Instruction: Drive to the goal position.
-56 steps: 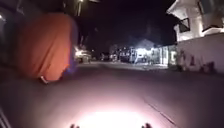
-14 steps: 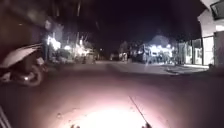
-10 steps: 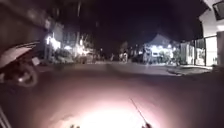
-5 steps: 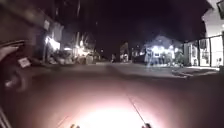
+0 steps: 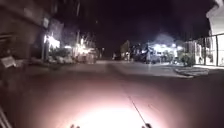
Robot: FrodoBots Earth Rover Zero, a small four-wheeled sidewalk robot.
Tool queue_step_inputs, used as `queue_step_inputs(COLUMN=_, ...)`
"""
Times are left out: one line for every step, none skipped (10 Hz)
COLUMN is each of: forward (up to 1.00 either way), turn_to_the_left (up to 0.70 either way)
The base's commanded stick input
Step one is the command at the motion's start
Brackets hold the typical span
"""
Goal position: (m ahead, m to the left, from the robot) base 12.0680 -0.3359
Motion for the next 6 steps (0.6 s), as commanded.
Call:
queue_step_inputs(forward=0.7, turn_to_the_left=0.0)
queue_step_inputs(forward=0.7, turn_to_the_left=0.0)
queue_step_inputs(forward=0.7, turn_to_the_left=0.0)
queue_step_inputs(forward=0.7, turn_to_the_left=0.0)
queue_step_inputs(forward=0.7, turn_to_the_left=0.0)
queue_step_inputs(forward=0.7, turn_to_the_left=0.0)
